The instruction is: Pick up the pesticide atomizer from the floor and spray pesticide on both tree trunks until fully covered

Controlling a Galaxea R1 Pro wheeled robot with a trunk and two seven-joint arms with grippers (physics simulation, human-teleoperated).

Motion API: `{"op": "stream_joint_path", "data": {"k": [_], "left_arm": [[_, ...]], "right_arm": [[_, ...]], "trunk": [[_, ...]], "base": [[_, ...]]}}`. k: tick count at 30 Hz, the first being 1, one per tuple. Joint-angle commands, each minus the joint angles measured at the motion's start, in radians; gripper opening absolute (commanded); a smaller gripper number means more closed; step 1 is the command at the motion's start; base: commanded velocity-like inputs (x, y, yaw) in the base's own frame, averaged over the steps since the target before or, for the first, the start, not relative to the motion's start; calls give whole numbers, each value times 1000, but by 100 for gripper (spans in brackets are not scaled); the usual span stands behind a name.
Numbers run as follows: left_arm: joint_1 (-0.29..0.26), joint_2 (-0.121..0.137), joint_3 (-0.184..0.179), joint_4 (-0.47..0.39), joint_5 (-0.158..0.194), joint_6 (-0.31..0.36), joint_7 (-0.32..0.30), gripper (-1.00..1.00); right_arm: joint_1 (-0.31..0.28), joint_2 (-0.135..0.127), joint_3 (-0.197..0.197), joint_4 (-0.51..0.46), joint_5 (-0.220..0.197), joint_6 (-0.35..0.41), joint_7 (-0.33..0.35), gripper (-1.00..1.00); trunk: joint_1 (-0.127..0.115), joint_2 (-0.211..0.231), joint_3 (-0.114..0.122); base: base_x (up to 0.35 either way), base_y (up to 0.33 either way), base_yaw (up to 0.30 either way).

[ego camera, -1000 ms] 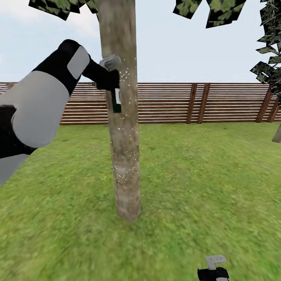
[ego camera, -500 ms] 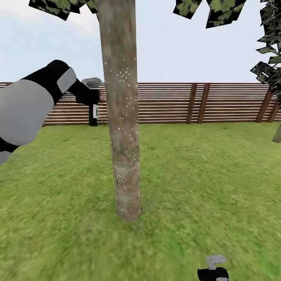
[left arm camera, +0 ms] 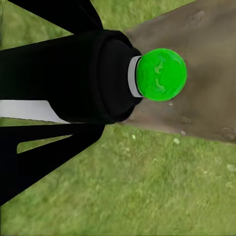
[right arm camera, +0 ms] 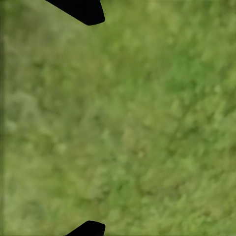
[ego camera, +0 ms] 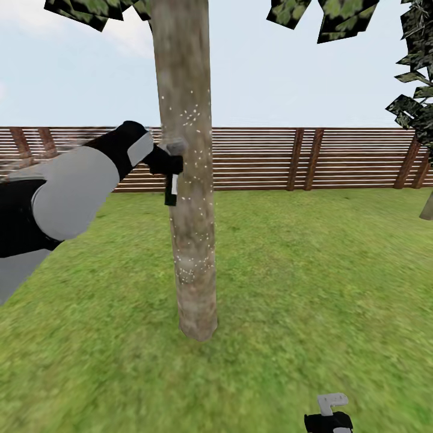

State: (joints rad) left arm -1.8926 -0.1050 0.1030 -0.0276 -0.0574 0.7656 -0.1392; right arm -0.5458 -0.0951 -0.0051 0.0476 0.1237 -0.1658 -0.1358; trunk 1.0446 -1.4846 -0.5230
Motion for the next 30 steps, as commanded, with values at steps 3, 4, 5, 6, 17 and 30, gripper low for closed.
{"op": "stream_joint_path", "data": {"k": [3,4,5,6,17,30], "left_arm": [[51,3,10,-3,-5,-24,-2,-100],[77,14,9,-3,-5,-41,-2,-100],[103,28,9,-3,-5,-57,-2,-100],[134,40,9,-3,-5,-76,-2,-100],[358,144,7,0,-6,-266,-5,-100],[625,-13,8,2,-2,-585,-7,-100]], "right_arm": [[-2,0,-1,5,11,-6,-5,100],[-2,0,-1,5,11,-6,-5,100],[-2,0,-1,5,11,-6,-5,100],[-2,0,-1,5,10,-6,-5,100],[-1,2,-1,6,11,-6,-5,100],[0,2,-1,6,11,-6,-5,100]], "trunk": [[0,-1,-1],[0,-1,-1],[0,-1,-1],[0,-1,-1],[0,-1,-1],[0,-1,-1]], "base": [[0,0,0],[0,0,0],[0,0,0],[0,0,0],[0,0,0],[0,0,0]]}}
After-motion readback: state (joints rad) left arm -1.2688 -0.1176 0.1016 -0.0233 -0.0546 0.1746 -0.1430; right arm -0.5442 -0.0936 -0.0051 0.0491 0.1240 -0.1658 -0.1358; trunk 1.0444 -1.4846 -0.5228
